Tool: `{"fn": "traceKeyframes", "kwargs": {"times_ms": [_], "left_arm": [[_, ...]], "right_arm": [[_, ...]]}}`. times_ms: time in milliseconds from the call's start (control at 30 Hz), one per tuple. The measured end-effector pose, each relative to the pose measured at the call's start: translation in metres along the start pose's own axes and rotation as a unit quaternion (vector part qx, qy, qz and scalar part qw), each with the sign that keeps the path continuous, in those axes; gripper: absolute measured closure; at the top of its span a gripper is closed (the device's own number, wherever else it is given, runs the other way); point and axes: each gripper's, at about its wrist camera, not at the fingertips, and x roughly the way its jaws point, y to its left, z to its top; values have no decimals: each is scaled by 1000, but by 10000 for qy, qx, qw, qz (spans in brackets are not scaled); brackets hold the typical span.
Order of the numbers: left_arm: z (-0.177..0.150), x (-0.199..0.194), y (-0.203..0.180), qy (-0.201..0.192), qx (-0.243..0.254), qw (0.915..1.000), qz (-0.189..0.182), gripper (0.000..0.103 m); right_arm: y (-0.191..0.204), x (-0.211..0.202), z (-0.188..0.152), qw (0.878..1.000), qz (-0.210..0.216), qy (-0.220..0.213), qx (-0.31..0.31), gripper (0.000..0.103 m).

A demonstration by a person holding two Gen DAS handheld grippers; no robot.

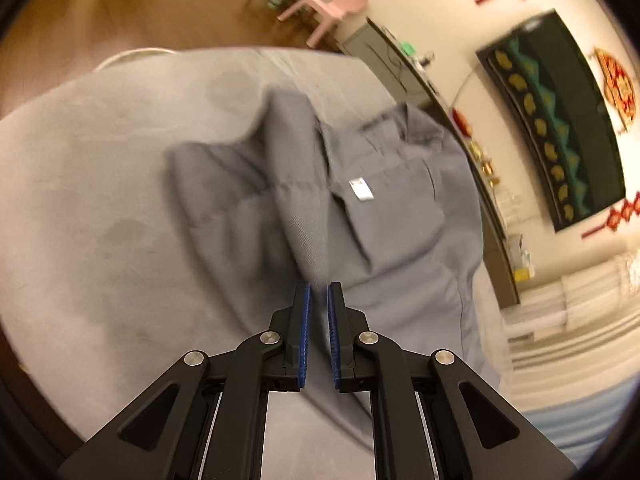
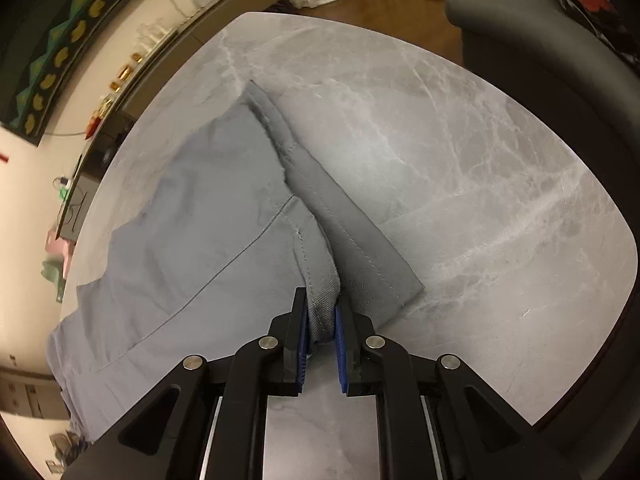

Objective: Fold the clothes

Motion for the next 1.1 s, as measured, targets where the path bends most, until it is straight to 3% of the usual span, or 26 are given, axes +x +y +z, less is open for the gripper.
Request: {"fn": "traceKeyframes", "kwargs": {"times_ms": [33, 67, 167, 200, 233, 300, 333, 367, 400, 433, 467, 500, 533, 600, 633, 867, 1000, 1100], "left_arm": [[4, -3, 5, -90, -154, 9998, -22, 71], [8, -6, 11, -180, -307, 9994, -44, 65], [19, -6, 8, -264, -275, 9992, -137, 58], [22, -3, 3, -264, -169, 9994, -122, 49], [26, 2, -3, -265, -52, 9996, -52, 42], [36, 16, -19, -281, 288, 9990, 196, 40], [37, 23, -25, -299, 490, 9977, 363, 45], [36, 30, -33, -335, 743, 9951, 565, 65], [34, 31, -37, -343, 934, 9932, 610, 98], [28, 22, -33, -339, 1002, 9940, 291, 103], [19, 7, -24, -390, 1050, 9937, -11, 103], [8, -4, -17, -445, 1126, 9926, 17, 103], [1, -7, -3, -352, 1016, 9942, 100, 103], [4, 16, 38, 250, 324, 9983, 423, 103], [5, 16, 41, 235, 343, 9975, 573, 102], [6, 22, 37, 335, 591, 9920, 1063, 102], [1, -3, 29, 91, 611, 9965, 557, 102], [-8, 2, 35, 402, 731, 9910, 1045, 102]], "right_arm": [[1, 0, 2, 10000, -41, -47, -12, 90], [2, 1, 2, 9999, -77, -70, -15, 90], [5, -1, -5, 9997, -169, -177, -36, 89], [7, 0, -5, 9996, -197, -205, -50, 89], [9, 1, -5, 9995, -224, -231, -65, 88], [13, 3, -7, 9992, -267, -278, -95, 87], [14, 1, -7, 9991, -279, -292, -113, 87], [14, 0, -7, 9991, -278, -298, -129, 87], [14, -1, -7, 9990, -277, -303, -146, 87], [9, -4, -8, 9992, -239, -300, -113, 88], [3, -7, -9, 9993, -199, -296, -77, 89], [-1, -7, -8, 9994, -139, -306, 12, 89], [-5, -7, -8, 9993, -128, -340, 83, 89], [-15, -10, -7, 9988, -129, -434, 189, 89], [-18, -11, -6, 9985, -133, -485, 223, 90], [-23, -14, -2, 9978, -11, -588, 320, 90], [-32, -12, -1, 9964, 336, -576, 529, 90], [-45, -11, -2, 9938, 662, -542, 708, 91]]}}
